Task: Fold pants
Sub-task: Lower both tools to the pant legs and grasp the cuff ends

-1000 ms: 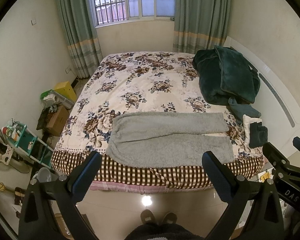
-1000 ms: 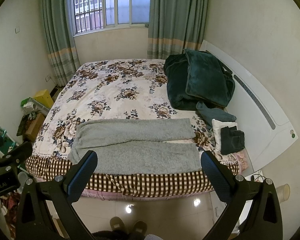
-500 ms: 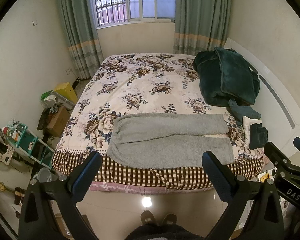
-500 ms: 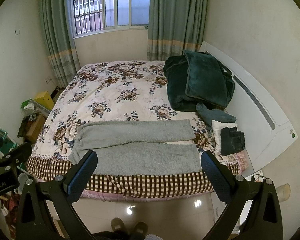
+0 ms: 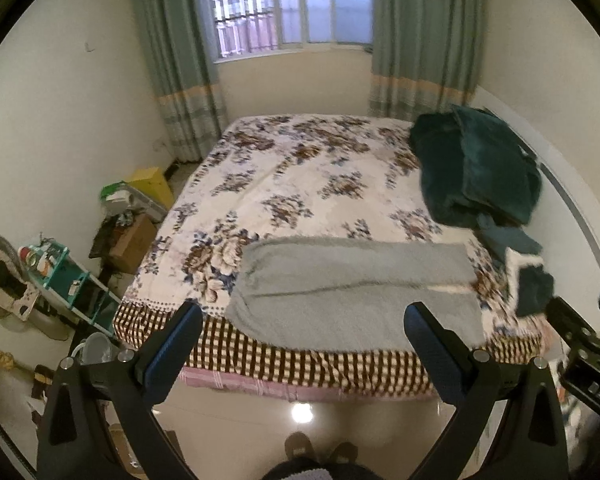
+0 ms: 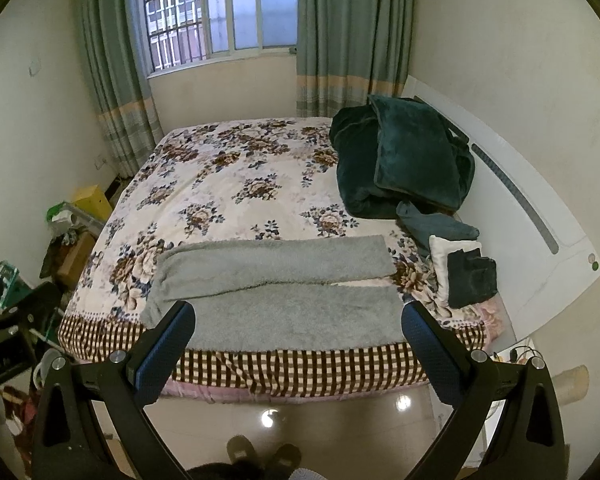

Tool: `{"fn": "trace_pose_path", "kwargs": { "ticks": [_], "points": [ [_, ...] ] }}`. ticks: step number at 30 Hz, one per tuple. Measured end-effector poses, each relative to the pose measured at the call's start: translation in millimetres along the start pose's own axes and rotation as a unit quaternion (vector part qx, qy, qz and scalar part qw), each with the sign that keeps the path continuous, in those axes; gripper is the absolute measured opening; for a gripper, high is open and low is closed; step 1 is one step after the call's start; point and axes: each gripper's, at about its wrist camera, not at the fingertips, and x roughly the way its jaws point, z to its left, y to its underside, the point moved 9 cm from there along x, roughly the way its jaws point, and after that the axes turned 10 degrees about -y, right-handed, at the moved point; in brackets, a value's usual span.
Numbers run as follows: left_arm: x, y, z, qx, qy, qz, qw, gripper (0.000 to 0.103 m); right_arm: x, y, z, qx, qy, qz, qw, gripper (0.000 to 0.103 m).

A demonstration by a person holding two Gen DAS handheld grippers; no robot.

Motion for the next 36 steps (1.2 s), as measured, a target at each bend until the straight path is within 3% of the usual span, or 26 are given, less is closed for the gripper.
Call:
{"fn": "trace_pose_path", "kwargs": {
  "ticks": [7,12,17,24,28,31,33,36],
  "points": [
    [66.8,-23.3,-9.6,-0.012,-0.058,-0.004,0.9982,0.103,69.2,-23.5,-29.3,0.003,0.011,-0.013,1.0,0.103],
    [135.9,-43.1,-34.1,-0.005,-0.066,0.019,0.9977,0.103,149.7,-52.2,-58.5,0.016,0.04,0.006,0.999,0.103],
    [209.1,-64.9,-62.9,0.008,-0.075,0.037,0.9964,0.103,245.4,-79.2,-92.3,0.039,0.065,0.034,0.997,0.103],
    [359.3,-94.2,-103.6,0.021,-0.077,0.114,0.9903,0.103,416.2,-111.0,-137.2,0.102,0.101,0.089,0.986,0.103],
    [460.1,-91.1,-121.8,0.018,-0.082,0.19,0.9782,0.103,528.2,-118.0,-166.9,0.147,0.118,0.127,0.974,0.103],
    [535.7,-77.1,-130.8,0.006,-0.09,0.251,0.9639,0.103,614.6,-113.2,-193.8,0.193,0.128,0.154,0.961,0.103],
    [587.5,-62.6,-134.7,-0.006,-0.094,0.296,0.9506,0.103,667.9,-101.7,-213.0,0.237,0.125,0.175,0.948,0.103],
    [658.8,-36.5,-134.6,-0.053,-0.097,0.367,0.9236,0.103,749.6,-83.2,-245.7,0.3,0.119,0.199,0.925,0.103]
  ]
}}
